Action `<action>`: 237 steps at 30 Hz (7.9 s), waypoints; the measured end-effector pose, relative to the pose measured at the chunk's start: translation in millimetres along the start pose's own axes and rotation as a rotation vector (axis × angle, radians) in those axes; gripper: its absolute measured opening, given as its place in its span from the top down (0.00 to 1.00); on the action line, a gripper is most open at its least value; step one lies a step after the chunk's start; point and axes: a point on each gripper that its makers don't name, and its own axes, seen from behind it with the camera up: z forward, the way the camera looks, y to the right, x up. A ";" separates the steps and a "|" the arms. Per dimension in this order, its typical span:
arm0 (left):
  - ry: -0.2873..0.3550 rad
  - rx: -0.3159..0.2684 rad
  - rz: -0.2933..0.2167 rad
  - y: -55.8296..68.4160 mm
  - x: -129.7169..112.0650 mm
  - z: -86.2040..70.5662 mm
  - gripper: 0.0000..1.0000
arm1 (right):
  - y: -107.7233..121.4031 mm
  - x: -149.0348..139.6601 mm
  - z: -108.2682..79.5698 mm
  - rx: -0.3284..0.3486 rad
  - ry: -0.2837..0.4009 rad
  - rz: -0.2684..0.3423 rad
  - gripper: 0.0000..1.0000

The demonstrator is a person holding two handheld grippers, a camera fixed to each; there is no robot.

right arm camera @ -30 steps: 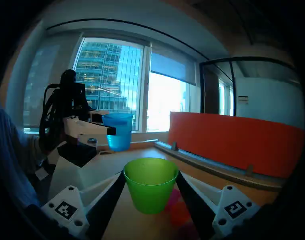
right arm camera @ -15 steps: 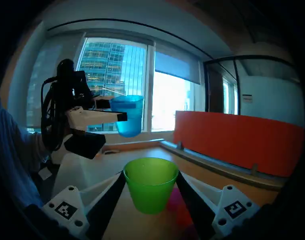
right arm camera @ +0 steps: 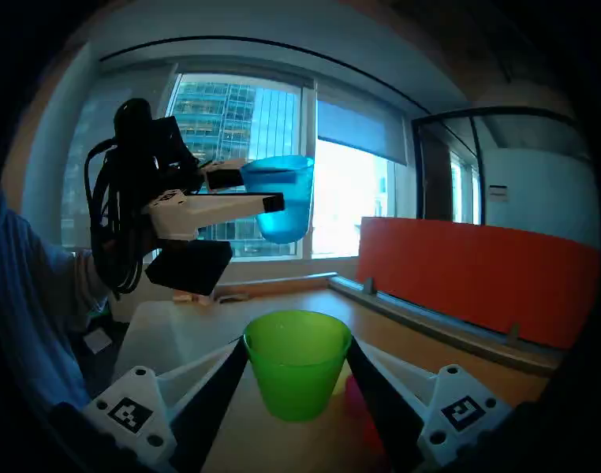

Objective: Pour water

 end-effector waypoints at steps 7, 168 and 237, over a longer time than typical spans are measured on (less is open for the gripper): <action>0.003 0.017 0.090 -1.3 9.3 2.5 0.16 | -5.5 -1.3 3.2 0.015 -0.001 0.001 0.08; 0.070 0.134 1.240 32.7 93.5 9.7 0.16 | 2.4 20.3 -7.4 0.003 0.055 -0.014 0.09; 0.046 -0.010 -0.430 -15.3 32.2 19.5 0.15 | 4.5 26.1 -14.0 -0.031 0.087 0.007 0.09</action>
